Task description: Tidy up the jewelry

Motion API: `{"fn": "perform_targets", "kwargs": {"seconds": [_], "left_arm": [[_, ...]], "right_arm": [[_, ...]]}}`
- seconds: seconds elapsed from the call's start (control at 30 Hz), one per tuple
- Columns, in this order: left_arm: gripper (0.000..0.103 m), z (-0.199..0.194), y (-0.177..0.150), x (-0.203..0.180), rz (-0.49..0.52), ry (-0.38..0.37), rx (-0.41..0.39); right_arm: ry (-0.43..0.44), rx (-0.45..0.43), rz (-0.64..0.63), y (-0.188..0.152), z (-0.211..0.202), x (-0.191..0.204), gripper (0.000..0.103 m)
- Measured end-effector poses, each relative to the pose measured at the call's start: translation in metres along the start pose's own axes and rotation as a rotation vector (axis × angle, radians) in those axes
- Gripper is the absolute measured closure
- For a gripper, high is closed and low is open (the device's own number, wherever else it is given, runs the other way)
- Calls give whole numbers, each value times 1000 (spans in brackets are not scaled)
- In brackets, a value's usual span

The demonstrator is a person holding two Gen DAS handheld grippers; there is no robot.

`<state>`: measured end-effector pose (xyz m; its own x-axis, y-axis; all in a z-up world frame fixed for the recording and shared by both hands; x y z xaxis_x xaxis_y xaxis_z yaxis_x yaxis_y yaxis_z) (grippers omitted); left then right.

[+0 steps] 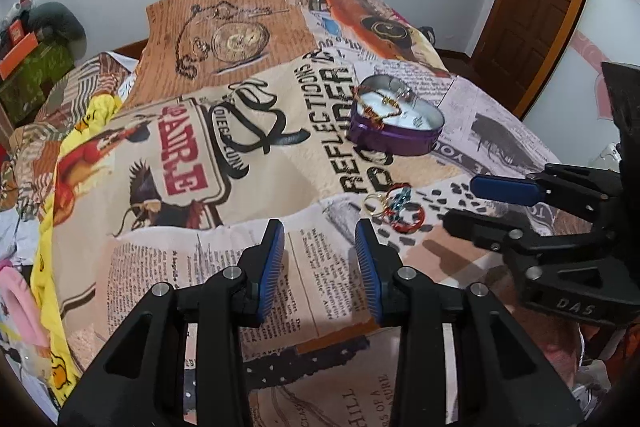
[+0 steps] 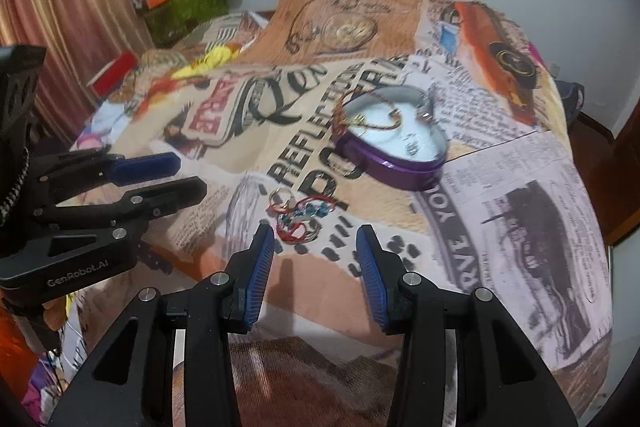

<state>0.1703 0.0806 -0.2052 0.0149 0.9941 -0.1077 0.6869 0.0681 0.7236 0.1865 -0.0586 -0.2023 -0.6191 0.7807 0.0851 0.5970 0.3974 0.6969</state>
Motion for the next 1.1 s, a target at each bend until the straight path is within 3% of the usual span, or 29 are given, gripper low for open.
{"fn": "perform_targets", "kwargs": {"seconds": [0.2,0.4,0.6,0.7,0.83,0.9,1.1], "left_arm": [[67,7,-5,4,3,2,10],[67,12,-6,4,-4,-15,11],[67,16,-7,3,0,-24,16],[67,18,-8,3,1,-23,22],[67,17,-7,2,-1,-27,21],[67,15,-5,1,1,-30,15],[67,13,5,-10,28,-40,-1]], "right_arm": [[10,63,-48,-3,19,6,64],[-2,39,-42,6,18,-1,64],[14,92,-66,1,32,4,65],[16,110,-88,-1,37,8,80],[32,95,-74,-1,34,4,86],[36,82,-70,0,31,3,95],[9,52,-66,-1,22,-5,95]]}}
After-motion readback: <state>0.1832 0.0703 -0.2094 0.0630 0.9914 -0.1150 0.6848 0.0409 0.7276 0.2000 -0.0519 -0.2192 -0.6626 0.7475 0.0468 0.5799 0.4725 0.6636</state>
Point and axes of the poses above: each gripper's, at about its wrist camera, not at the fingertips, and z roughly the way its jaws point, x to its left, y to its top, the point moved 1 cm from there along z, roughly the way its jaws point, and after that the axes turned 9 degrees about -x, right-handed, at the moved point
